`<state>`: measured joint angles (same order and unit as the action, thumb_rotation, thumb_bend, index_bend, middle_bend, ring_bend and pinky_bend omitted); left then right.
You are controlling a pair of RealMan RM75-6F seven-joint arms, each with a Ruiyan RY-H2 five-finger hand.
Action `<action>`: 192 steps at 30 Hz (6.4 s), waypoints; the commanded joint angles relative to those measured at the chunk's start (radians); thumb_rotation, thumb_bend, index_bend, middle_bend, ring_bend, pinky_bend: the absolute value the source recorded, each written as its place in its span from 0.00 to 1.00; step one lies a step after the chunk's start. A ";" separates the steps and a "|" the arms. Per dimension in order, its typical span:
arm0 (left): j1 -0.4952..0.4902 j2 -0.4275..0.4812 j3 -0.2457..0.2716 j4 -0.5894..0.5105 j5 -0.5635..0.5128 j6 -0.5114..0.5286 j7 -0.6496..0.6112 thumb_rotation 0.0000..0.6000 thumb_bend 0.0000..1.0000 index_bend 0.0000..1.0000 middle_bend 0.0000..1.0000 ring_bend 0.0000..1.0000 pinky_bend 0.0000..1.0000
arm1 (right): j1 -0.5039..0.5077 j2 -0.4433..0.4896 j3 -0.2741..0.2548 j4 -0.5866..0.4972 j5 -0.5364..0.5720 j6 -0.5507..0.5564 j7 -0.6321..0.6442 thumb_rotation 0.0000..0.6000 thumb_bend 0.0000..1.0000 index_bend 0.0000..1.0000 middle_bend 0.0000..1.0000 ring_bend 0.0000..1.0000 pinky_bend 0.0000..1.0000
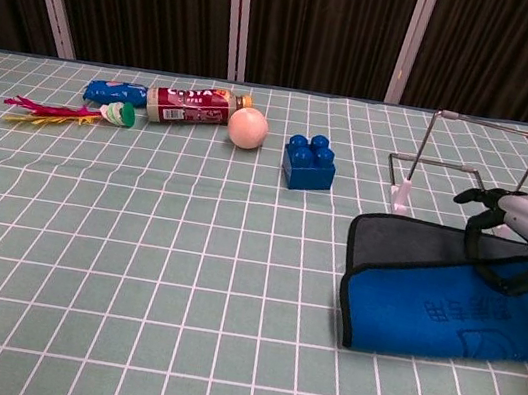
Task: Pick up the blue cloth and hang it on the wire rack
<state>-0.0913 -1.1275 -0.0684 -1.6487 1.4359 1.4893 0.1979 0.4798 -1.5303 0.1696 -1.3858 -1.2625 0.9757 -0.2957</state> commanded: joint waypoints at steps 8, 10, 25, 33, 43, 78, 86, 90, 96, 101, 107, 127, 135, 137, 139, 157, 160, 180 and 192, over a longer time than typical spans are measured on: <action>-0.002 -0.002 -0.002 0.003 -0.006 -0.003 0.003 1.00 0.00 0.00 0.00 0.00 0.00 | 0.038 -0.044 0.032 0.060 0.088 -0.018 -0.021 1.00 0.45 0.62 0.06 0.00 0.00; -0.002 -0.003 -0.002 0.003 -0.006 -0.003 0.004 1.00 0.00 0.00 0.00 0.00 0.00 | 0.046 -0.048 0.035 0.068 0.097 -0.026 -0.017 1.00 0.45 0.62 0.06 0.00 0.00; -0.008 -0.010 -0.006 0.012 -0.024 -0.015 0.015 1.00 0.00 0.00 0.00 0.00 0.00 | 0.103 -0.104 0.089 0.158 0.242 -0.041 -0.063 1.00 0.45 0.63 0.08 0.00 0.00; -0.011 -0.014 -0.007 0.015 -0.032 -0.020 0.021 1.00 0.00 0.00 0.00 0.00 0.00 | 0.126 -0.135 0.106 0.199 0.301 -0.036 -0.085 1.00 0.45 0.63 0.09 0.00 0.00; -0.013 -0.014 -0.010 0.019 -0.042 -0.025 0.021 1.00 0.00 0.00 0.00 0.00 0.00 | 0.141 -0.144 0.106 0.230 0.342 -0.035 -0.111 1.00 0.45 0.63 0.09 0.00 0.00; -0.012 -0.012 -0.005 0.014 -0.036 -0.019 0.015 1.00 0.00 0.00 0.00 0.00 0.00 | 0.132 -0.124 0.056 0.180 0.276 0.013 -0.085 1.00 0.15 0.27 0.08 0.00 0.00; -0.007 -0.006 0.001 0.008 -0.021 -0.010 0.005 1.00 0.00 0.00 0.00 0.00 0.00 | 0.073 -0.005 0.004 -0.001 0.232 0.064 -0.100 1.00 0.15 0.27 0.08 0.00 0.00; -0.005 -0.003 0.005 0.004 -0.008 -0.004 0.001 1.00 0.00 0.00 0.00 0.00 0.00 | 0.042 0.055 -0.035 -0.093 0.176 0.103 -0.106 1.00 0.15 0.27 0.08 0.00 0.00; -0.006 -0.001 0.007 0.004 0.001 -0.003 -0.004 1.00 0.00 0.00 0.00 0.00 0.00 | 0.052 0.134 -0.105 -0.179 -0.004 0.077 -0.051 1.00 0.18 0.27 0.08 0.00 0.00; -0.010 -0.003 0.007 0.013 0.006 -0.007 -0.005 1.00 0.00 0.00 0.00 0.00 0.00 | 0.134 0.121 -0.142 -0.103 -0.217 0.028 -0.010 1.00 0.20 0.27 0.08 0.00 0.00; -0.012 -0.001 0.000 0.024 -0.002 -0.008 -0.012 1.00 0.00 0.00 0.00 0.00 0.00 | 0.251 0.049 -0.151 0.031 -0.387 -0.021 -0.040 1.00 0.22 0.27 0.08 0.00 0.00; -0.023 -0.007 -0.017 0.064 -0.058 -0.044 -0.021 1.00 0.00 0.00 0.00 0.00 0.00 | 0.421 -0.030 -0.176 0.193 -0.484 -0.150 -0.069 1.00 0.22 0.33 0.08 0.00 0.00; -0.027 -0.012 -0.017 0.065 -0.058 -0.048 -0.011 1.00 0.00 0.00 0.00 0.00 0.00 | 0.425 -0.014 -0.196 0.217 -0.499 -0.137 -0.077 1.00 0.22 0.33 0.08 0.00 0.00; -0.029 -0.015 -0.015 0.066 -0.058 -0.053 -0.007 1.00 0.00 0.00 0.00 0.00 0.00 | 0.427 -0.007 -0.197 0.224 -0.496 -0.140 -0.082 1.00 0.22 0.34 0.08 0.00 0.00; -0.031 -0.016 -0.015 0.065 -0.059 -0.054 -0.003 1.00 0.00 0.00 0.00 0.00 0.00 | 0.428 -0.007 -0.199 0.231 -0.488 -0.148 -0.081 1.00 0.22 0.34 0.08 0.00 0.00; -0.034 -0.021 -0.014 0.065 -0.062 -0.055 0.006 1.00 0.00 0.00 0.00 0.00 0.00 | 0.424 -0.043 -0.231 0.295 -0.479 -0.151 -0.080 1.00 0.23 0.35 0.08 0.00 0.00; -0.034 -0.022 -0.013 0.066 -0.062 -0.057 0.008 1.00 0.00 0.00 0.00 0.00 0.00 | 0.424 -0.048 -0.236 0.304 -0.480 -0.151 -0.079 1.00 0.23 0.35 0.08 0.00 0.00; -0.036 -0.023 -0.012 0.065 -0.064 -0.059 0.009 1.00 0.00 0.00 0.00 0.00 0.00 | 0.428 -0.079 -0.249 0.355 -0.505 -0.094 -0.031 1.00 0.24 0.35 0.08 0.00 0.00; -0.038 -0.024 -0.012 0.067 -0.067 -0.061 0.010 1.00 0.00 0.00 0.00 0.00 0.00 | 0.427 -0.096 -0.254 0.380 -0.504 -0.091 -0.039 1.00 0.24 0.35 0.07 0.00 0.00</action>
<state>-0.1292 -1.1515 -0.0804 -1.5820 1.3690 1.4280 0.2082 0.9077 -1.6255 -0.0837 -1.0066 -1.7667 0.8848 -0.3337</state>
